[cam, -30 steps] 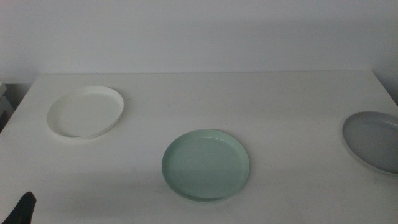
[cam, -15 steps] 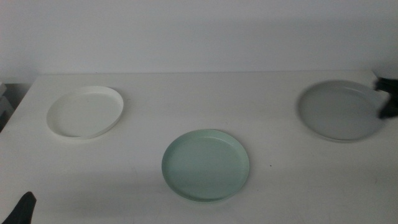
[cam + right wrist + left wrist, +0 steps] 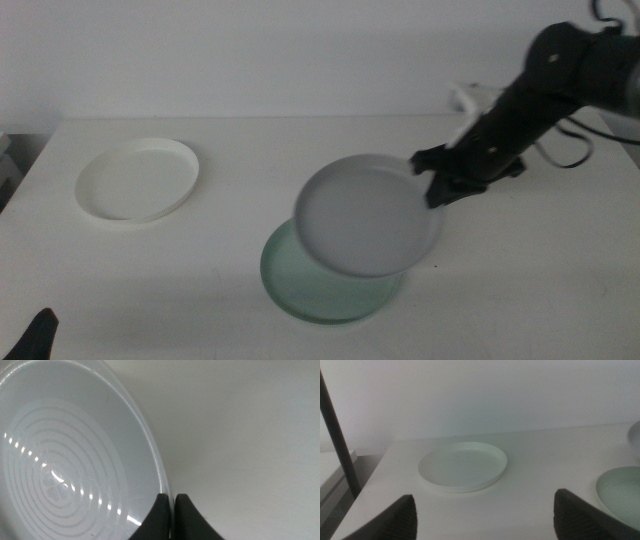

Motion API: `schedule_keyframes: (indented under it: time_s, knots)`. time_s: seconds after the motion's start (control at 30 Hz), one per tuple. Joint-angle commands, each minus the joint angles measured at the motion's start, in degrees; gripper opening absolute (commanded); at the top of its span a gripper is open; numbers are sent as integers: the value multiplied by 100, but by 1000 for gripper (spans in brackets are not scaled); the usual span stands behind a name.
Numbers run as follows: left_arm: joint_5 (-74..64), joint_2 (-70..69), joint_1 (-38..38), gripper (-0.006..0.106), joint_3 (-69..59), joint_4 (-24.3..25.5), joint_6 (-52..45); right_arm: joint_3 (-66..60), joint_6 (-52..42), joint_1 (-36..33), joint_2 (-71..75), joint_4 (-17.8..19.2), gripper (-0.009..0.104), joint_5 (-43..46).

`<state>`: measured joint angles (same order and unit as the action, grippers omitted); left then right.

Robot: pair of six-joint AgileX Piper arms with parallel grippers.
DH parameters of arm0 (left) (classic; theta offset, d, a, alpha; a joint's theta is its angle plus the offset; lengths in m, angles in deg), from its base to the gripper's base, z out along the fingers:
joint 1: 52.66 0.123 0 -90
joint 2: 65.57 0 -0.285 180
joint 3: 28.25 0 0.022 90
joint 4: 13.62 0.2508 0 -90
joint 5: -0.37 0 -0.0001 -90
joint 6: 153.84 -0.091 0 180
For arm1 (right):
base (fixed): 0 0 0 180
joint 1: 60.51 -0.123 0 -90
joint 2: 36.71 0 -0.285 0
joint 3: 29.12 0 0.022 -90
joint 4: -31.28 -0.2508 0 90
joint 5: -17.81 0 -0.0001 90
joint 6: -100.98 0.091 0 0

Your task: Stack the three bowls on top of each other.

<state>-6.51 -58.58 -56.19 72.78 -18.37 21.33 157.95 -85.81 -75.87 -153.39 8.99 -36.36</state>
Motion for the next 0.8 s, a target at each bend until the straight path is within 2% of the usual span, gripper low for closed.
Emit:
schedule_keyframes:
  time_s: [0.0,0.23,0.47,0.57,0.77]
  knots:
    - [465,-74,9,105,28,-41,68,133,10,-260,232,-87,-1,182]
    - [465,-74,9,105,28,-41,68,133,10,-783,-81,-100,-1,434]
    - [465,-74,9,105,28,-41,68,133,52,-898,-227,-27,3,508]
    - [465,-74,9,105,28,-41,68,133,52,-898,-216,-27,13,608]
    - [465,-74,9,105,28,-41,68,133,46,-884,-9,-22,41,494]
